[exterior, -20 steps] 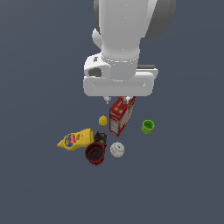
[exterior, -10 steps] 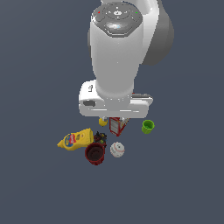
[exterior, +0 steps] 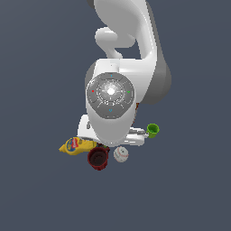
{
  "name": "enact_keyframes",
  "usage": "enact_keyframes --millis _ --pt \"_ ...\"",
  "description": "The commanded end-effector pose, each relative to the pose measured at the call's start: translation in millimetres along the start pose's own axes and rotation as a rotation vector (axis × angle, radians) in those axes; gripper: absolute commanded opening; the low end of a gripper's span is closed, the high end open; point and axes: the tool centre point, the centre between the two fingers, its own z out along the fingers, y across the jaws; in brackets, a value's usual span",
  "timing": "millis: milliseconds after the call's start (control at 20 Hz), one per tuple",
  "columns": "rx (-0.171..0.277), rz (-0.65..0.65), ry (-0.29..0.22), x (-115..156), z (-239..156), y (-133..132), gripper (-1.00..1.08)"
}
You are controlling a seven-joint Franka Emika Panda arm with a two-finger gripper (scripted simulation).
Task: Pick up a designated object from a clutter of objects.
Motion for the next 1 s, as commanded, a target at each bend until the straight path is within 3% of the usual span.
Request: enact_keyframes --millis 0,500,950 --pt "-0.007 0.014 -0.031 11 17 3 0.28" --pt "-0.035 0.058 -0.133 40 79 14 0.28" --pt "-0.049 0.075 -0.174 48 106 18 0.28"
